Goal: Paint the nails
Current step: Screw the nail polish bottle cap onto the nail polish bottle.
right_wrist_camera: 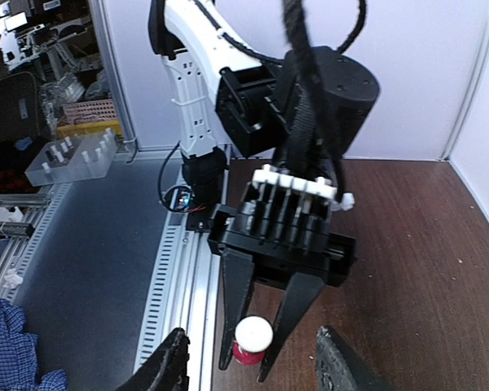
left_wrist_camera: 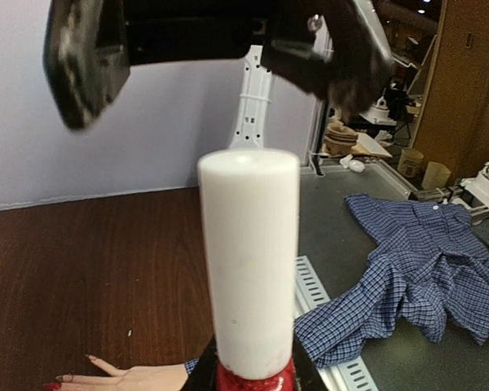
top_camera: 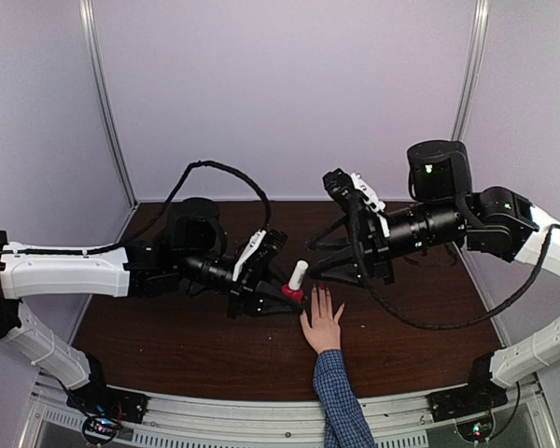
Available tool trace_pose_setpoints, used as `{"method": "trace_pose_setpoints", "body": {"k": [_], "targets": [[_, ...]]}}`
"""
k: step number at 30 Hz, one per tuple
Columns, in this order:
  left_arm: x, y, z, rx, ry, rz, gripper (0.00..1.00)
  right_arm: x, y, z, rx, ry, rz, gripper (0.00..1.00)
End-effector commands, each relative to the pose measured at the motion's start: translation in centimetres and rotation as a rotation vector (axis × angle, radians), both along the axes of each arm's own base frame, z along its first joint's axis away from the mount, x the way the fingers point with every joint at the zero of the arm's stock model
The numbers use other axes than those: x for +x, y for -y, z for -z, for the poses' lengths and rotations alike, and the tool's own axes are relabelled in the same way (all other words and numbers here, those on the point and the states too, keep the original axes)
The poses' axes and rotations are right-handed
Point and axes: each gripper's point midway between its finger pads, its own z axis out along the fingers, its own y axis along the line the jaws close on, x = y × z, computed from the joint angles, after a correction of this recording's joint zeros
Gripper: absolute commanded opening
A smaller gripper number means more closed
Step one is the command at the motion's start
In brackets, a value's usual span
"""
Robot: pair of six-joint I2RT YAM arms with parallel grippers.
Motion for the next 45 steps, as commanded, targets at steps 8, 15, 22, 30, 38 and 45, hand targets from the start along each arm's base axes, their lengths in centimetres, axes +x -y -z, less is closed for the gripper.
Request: {"method": "trace_pose_setpoints", "body": {"k": [8,15,22,30,38,45], "targets": [[-1.6,0.5,-2.9,-0.094,-0.042,0.158,0.0,-1.9,-1.5,-0.2,0.026,-0.036,-0.166,0.36],[-1.0,0.6,-2.9,-0.101,-0.029,0.116,0.0,-1.9,-1.8,0.6,0.011,-0.045,-0.172,0.13],[0.9,0.4,-3.4,-0.123,0.013,-0.025,0.0,-1.4,-1.9,1.3,-0.009,-0.049,-0.147,0.06],[4.9,-0.6,-4.3,-0.163,0.071,-0.295,0.0,1.0,-2.3,2.9,-0.049,-0.058,-0.01,0.03],[7.9,-1.0,-4.0,-0.153,0.091,-0.477,0.0,4.2,-3.2,4.3,-0.089,-0.087,0.154,0.01],[12.1,-1.0,-2.6,-0.126,0.08,-0.689,0.0,8.4,-3.2,6.1,-0.113,-0.114,0.397,0.01]]}}
